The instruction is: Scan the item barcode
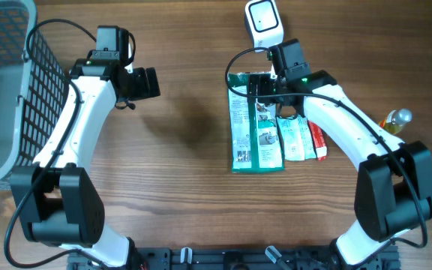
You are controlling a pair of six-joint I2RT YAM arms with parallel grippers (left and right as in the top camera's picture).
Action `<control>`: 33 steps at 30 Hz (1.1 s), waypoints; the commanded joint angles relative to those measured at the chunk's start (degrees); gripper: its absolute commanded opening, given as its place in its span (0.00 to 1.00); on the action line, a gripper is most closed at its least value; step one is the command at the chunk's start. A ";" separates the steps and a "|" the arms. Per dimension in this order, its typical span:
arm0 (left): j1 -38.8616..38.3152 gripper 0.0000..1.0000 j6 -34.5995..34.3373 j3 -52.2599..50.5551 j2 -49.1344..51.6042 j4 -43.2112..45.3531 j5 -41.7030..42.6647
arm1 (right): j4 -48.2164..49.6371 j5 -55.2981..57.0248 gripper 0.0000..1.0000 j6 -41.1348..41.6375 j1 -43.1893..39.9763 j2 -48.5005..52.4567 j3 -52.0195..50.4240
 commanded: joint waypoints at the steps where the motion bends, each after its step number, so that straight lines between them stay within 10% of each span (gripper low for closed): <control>1: 0.37 1.00 0.72 -0.04 0.55 0.13 -0.33 | 0.20 0.98 1.00 0.04 0.02 0.13 0.20; 24: 0.37 1.00 0.72 -0.04 0.55 0.13 -0.33 | -2.25 0.98 1.00 0.07 0.02 -52.94 9.64; 33: 0.37 1.00 0.72 -0.04 0.55 0.13 -0.33 | -20.06 9.11 1.00 -2.05 -1.27 -72.76 7.23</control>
